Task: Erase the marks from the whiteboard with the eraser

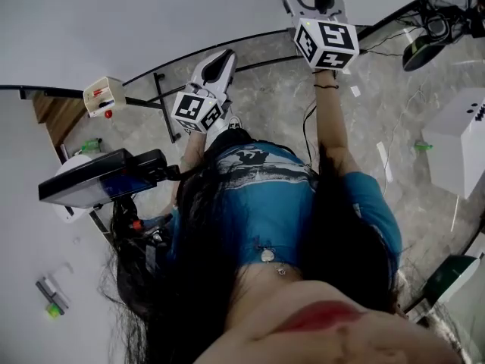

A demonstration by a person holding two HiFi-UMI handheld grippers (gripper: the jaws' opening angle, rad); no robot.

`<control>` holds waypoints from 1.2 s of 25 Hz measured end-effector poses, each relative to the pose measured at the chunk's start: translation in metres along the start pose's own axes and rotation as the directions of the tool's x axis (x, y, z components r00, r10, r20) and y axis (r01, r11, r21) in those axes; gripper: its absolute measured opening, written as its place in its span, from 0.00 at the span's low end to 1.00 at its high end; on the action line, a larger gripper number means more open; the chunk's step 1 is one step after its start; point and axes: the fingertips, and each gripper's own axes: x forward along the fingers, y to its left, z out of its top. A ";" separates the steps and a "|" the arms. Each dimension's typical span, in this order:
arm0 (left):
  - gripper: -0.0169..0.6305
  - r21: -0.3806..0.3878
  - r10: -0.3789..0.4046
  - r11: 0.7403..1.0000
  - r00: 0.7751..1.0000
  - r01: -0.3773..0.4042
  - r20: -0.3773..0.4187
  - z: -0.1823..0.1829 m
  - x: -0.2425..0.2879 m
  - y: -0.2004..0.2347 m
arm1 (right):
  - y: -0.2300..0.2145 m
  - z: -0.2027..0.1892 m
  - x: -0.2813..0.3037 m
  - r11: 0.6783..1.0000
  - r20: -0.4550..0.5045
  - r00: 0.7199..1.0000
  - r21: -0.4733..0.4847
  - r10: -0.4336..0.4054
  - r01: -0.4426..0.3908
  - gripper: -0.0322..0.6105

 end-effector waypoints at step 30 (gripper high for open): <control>0.05 -0.040 -0.004 0.999 1.000 0.003 -0.020 -0.008 0.005 -0.002 | 0.040 0.010 0.036 0.962 0.115 0.992 -0.261 -0.052 0.081 0.45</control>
